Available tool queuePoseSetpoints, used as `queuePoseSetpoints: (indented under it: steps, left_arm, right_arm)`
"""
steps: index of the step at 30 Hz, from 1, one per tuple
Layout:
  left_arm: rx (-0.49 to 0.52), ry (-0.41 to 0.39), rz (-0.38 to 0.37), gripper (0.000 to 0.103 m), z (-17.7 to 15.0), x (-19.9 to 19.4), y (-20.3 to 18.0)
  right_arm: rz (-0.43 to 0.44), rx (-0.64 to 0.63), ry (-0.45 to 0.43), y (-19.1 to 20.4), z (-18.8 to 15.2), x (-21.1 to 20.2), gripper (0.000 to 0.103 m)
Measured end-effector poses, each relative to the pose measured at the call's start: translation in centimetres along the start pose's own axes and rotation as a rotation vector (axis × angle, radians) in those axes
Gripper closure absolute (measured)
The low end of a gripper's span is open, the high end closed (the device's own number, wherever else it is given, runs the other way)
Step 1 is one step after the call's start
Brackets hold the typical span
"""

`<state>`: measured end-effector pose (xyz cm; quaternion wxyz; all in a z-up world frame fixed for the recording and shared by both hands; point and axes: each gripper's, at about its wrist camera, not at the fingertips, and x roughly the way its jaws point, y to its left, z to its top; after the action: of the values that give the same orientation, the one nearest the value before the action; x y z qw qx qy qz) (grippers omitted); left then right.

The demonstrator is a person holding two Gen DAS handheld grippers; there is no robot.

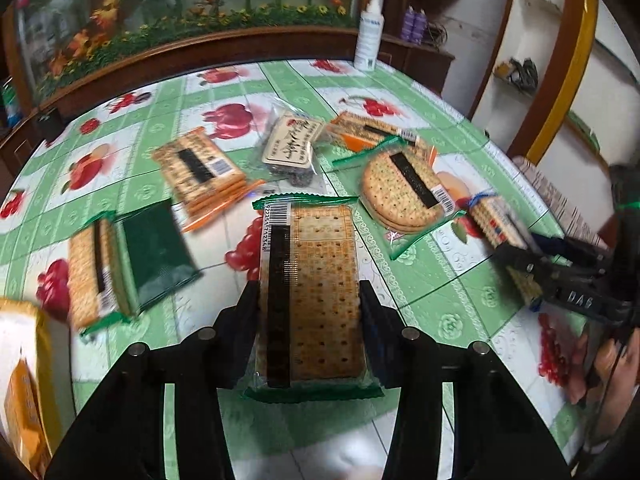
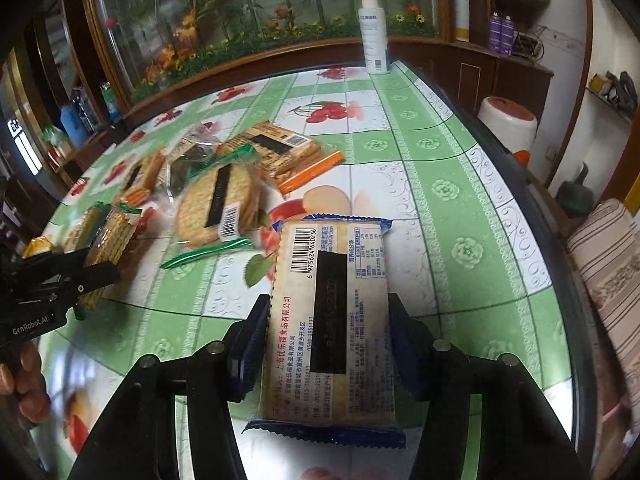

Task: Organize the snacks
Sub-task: 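Carry both cracker packs over the white box with both grippers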

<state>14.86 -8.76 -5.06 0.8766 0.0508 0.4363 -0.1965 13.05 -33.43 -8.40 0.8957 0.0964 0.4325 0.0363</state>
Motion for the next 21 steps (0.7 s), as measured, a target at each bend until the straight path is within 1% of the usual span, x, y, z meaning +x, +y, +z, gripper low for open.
queuePoseSetpoints:
  steps: [6,9,11,13,21]
  left_arm:
    - [-0.071,-0.073,0.028,0.058,-1.4,-3.7,1.2]
    - [-0.107,-0.113,0.074,0.058,-2.2,-5.8,2.2]
    - [-0.134,-0.140,0.118,0.058,-2.7,-7.1,3.1]
    - [-0.171,-0.164,0.133,0.058,-3.2,-8.5,4.1]
    - [-0.215,-0.229,0.250,0.058,-4.9,-12.1,6.1]
  right_arm:
    - [0.047,-0.017,-0.033,2.0,-1.2,-2.1,0.045]
    - [0.105,-0.040,-0.052,3.9,-1.4,-3.4,0.046]
    - [0.126,-0.068,-0.060,5.4,-1.3,-4.1,0.046]
    - [0.155,-0.093,-0.068,7.0,-1.1,-4.5,0.046]
    - [0.269,-0.185,-0.071,13.1,-0.5,-5.2,0.046]
